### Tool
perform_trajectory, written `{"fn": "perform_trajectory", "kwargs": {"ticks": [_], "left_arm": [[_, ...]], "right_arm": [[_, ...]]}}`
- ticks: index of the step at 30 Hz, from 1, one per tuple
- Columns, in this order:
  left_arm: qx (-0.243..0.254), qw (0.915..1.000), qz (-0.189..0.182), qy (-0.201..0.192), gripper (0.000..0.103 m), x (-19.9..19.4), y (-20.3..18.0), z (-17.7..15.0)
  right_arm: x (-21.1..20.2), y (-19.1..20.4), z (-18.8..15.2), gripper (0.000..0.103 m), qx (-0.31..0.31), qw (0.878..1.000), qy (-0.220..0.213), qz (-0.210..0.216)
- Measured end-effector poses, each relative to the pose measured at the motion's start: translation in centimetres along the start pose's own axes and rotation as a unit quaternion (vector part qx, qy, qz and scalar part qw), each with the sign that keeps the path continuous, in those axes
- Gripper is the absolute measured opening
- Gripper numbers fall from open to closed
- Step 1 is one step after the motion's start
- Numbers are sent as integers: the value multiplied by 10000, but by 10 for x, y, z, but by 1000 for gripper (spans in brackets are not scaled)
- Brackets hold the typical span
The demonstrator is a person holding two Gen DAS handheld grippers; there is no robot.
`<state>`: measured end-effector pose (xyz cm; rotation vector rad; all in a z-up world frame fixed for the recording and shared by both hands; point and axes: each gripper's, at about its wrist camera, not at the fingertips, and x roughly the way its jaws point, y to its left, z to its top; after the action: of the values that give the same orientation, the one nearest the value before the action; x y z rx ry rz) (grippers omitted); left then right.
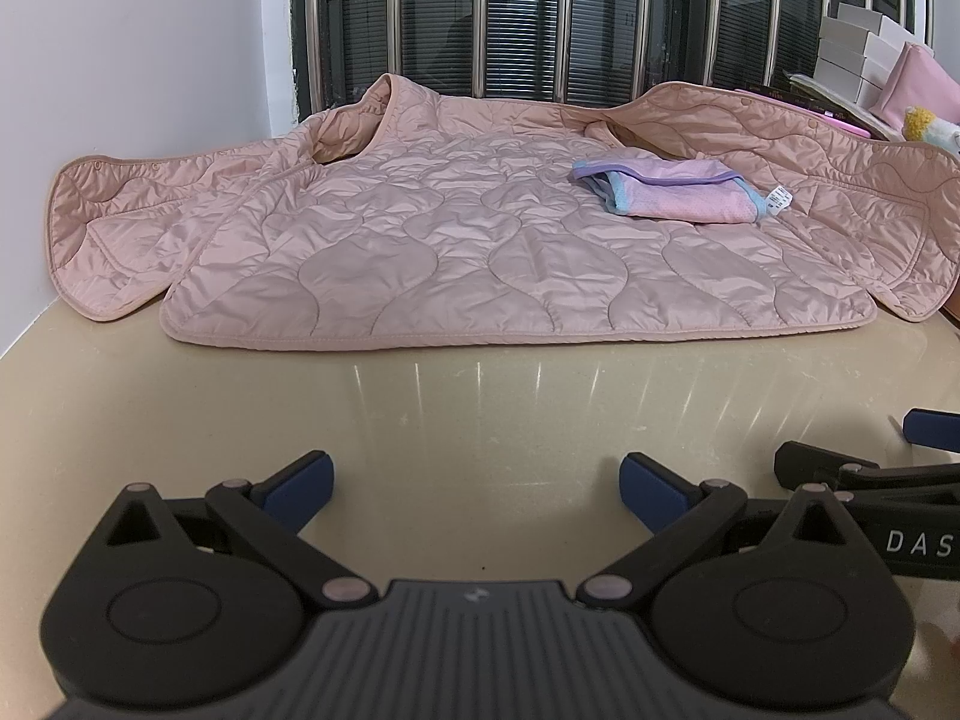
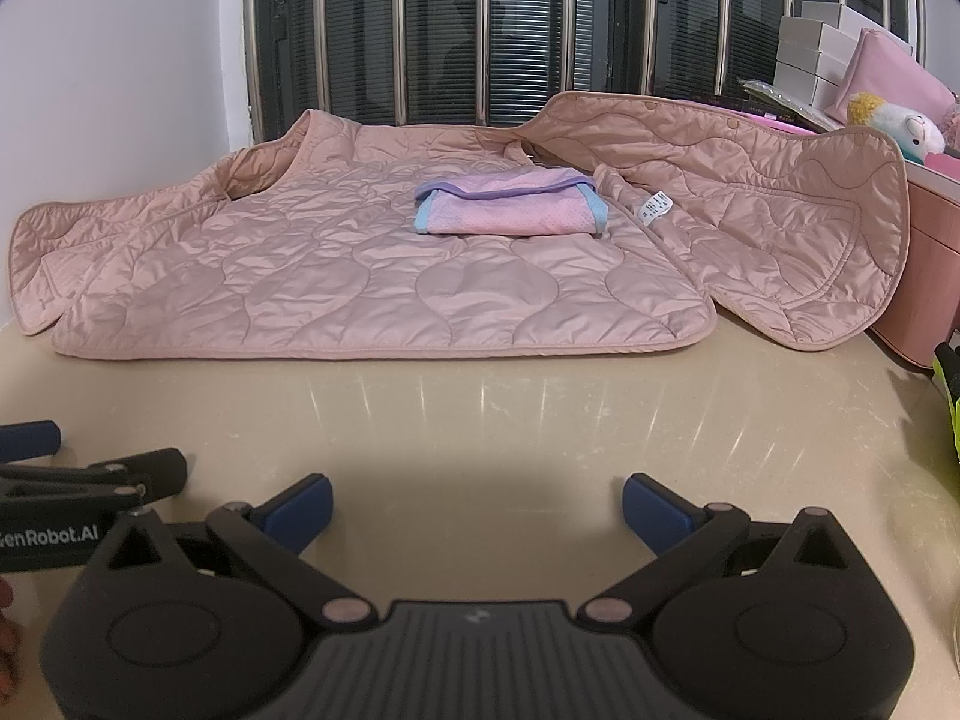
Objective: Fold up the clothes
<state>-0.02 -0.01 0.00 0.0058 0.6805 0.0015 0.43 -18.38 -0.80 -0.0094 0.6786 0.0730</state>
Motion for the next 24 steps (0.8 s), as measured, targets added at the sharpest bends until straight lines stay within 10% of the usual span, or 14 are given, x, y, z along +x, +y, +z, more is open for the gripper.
{"fn": "perform_trajectory", "kwargs": {"ticks": [24], "left_arm": [[-5, 10000, 2, -1, 102, 1, -2, 1]], "right_arm": [[1, 0, 0, 103, -2, 10000, -1, -7]]}}
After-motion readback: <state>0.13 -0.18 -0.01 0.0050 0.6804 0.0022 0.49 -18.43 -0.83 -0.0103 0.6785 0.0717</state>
